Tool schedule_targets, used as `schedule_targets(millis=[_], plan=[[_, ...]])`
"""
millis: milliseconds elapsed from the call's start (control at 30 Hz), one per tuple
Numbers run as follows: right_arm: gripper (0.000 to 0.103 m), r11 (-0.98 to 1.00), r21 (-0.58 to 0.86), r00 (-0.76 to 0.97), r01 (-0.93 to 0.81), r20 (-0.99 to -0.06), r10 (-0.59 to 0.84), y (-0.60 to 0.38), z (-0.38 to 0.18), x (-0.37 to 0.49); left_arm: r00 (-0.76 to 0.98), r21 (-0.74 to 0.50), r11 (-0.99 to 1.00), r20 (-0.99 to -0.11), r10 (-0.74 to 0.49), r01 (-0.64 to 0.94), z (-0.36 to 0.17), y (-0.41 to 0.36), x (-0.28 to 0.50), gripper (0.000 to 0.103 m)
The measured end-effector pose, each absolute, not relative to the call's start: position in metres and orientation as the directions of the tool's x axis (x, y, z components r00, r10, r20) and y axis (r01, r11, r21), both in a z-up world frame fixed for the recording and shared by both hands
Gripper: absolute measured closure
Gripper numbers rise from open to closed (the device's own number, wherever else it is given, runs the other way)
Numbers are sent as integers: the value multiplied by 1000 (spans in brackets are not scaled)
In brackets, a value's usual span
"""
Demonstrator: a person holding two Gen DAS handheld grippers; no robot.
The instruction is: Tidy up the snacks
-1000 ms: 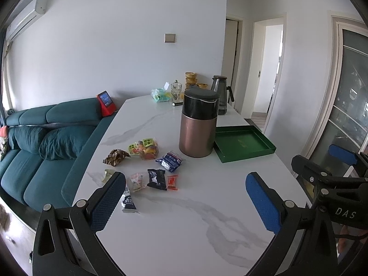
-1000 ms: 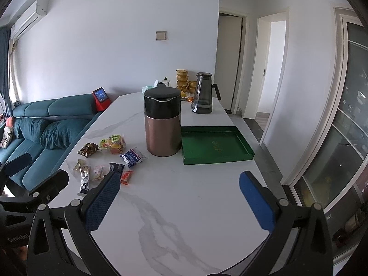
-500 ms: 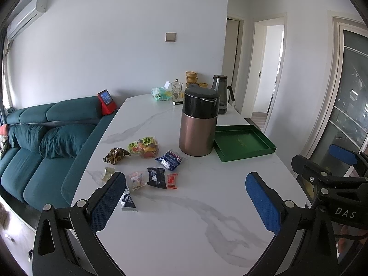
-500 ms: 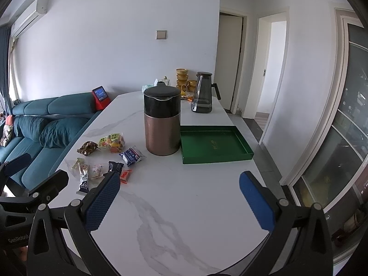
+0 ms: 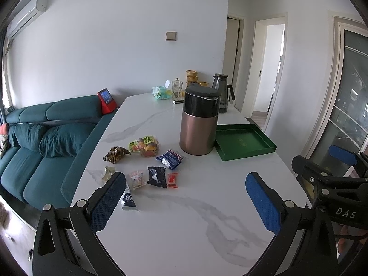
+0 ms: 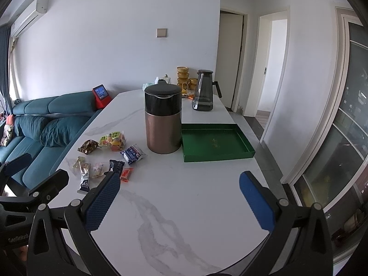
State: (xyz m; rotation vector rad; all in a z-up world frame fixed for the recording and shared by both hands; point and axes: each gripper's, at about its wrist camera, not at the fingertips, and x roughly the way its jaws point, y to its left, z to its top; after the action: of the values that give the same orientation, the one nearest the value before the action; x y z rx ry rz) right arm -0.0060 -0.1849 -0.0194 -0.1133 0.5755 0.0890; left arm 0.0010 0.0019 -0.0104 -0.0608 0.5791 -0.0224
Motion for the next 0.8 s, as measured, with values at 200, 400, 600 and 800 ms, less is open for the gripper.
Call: schedule_targets(millis=[200, 400, 600, 800], plan=[[0, 990, -87, 836, -115, -547, 49, -184, -20, -5, 837, -62, 998, -546, -38, 5, -9, 2, 1, 1], [0, 990, -90, 836, -112, -547, 45, -184, -20, -6, 836, -65, 998, -547, -41, 7, -9, 5, 2, 1], [0, 989, -93, 835, -114, -549, 44, -184, -18, -5, 834, -65, 998, -550, -42, 7, -8, 7, 3, 1], [0, 990, -88, 831, -114, -554, 47, -178, -19, -1, 833, -70, 998, -552, -43, 5, -9, 10, 4, 1]])
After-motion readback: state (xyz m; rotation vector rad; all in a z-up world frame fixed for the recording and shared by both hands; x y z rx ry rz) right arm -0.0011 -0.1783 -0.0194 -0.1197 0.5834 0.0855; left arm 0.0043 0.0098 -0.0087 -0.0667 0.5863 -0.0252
